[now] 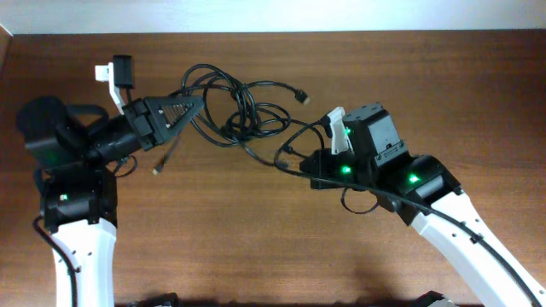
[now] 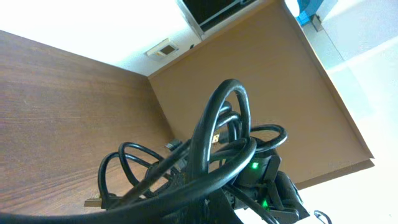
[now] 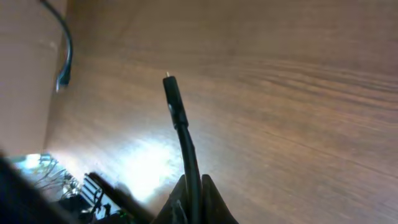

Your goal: Untangle cables

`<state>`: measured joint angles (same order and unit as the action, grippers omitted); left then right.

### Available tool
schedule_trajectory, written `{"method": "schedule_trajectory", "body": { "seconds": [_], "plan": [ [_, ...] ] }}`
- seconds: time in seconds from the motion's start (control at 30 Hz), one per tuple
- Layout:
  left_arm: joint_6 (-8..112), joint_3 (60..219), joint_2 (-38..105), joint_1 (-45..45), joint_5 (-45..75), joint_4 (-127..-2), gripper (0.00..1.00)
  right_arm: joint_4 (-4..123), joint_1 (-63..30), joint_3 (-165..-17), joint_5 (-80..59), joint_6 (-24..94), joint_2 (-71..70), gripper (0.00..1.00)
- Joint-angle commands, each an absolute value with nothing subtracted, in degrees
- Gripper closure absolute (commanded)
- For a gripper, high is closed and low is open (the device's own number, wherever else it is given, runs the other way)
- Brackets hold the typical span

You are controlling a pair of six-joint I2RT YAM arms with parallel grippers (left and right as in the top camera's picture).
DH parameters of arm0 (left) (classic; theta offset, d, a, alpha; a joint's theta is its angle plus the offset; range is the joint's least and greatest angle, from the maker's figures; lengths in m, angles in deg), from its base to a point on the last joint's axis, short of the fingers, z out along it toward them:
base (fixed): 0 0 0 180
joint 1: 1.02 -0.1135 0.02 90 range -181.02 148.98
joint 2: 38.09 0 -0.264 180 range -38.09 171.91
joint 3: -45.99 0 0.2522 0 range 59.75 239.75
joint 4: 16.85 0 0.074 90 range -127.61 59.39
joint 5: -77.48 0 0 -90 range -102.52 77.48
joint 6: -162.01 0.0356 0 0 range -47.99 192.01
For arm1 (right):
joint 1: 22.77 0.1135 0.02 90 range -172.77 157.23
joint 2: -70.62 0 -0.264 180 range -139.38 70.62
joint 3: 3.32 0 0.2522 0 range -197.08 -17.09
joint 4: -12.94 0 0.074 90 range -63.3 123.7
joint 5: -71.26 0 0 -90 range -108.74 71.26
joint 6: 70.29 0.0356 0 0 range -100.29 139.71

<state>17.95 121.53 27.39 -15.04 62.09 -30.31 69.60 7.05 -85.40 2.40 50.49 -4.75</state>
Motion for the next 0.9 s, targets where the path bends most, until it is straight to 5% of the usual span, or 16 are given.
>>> {"method": "schedule_trajectory", "body": {
  "seconds": [0.0,0.17,0.2,0.23,0.27,0.33,0.43,0.53,0.7,0.8,0.87],
  "plan": [
    [17.4,123.2,25.1,-15.7,61.9,-28.8,1.00,69.2,6.7,-85.4,-1.9,50.1,-4.4,0.96],
    [14.6,123.2,25.1,-25.0,63.6,-18.6,1.00,69.6,2.5,-85.4,-18.8,50.1,-4.4,0.89],
    [14.6,123.2,25.1,-26.4,65.9,-18.6,1.00,69.6,0.5,-85.4,-18.7,50.5,-4.4,0.80],
    [14.6,123.2,25.1,-27.3,67.3,-18.6,1.00,69.2,-1.6,-85.4,-14.6,50.6,-4.4,0.38],
    [14.6,123.2,25.1,-27.3,67.6,-18.7,1.00,68.4,-3.1,-85.4,-8.0,49.2,-4.4,0.33],
    [14.6,123.2,25.1,-27.3,68.3,-18.7,1.00,61.3,-4.1,-86.0,19.5,40.7,-4.3,0.32],
    [15.1,123.2,25.1,-27.3,69.3,-18.7,1.00,51.0,-4.0,-88.2,39.4,45.9,-4.3,0.37],
    [16.9,123.2,25.1,-27.3,73.3,-18.7,0.99,40.4,-4.0,-89.1,41.4,60.0,-4.3,0.42],
    [18.2,123.2,25.1,-23.6,70.5,-18.7,0.99,33.7,1.0,-89.1,43.2,62.2,-4.3,0.45],
    [23.0,123.2,25.2,-15.0,59.2,-21.2,1.00,33.0,1.3,-89.1,43.5,62.0,-4.3,0.52],
    [30.1,123.2,25.2,-10.5,45.2,-33.9,1.00,33.4,1.2,-89.1,43.2,61.6,-4.4,0.52]
  ]
}}
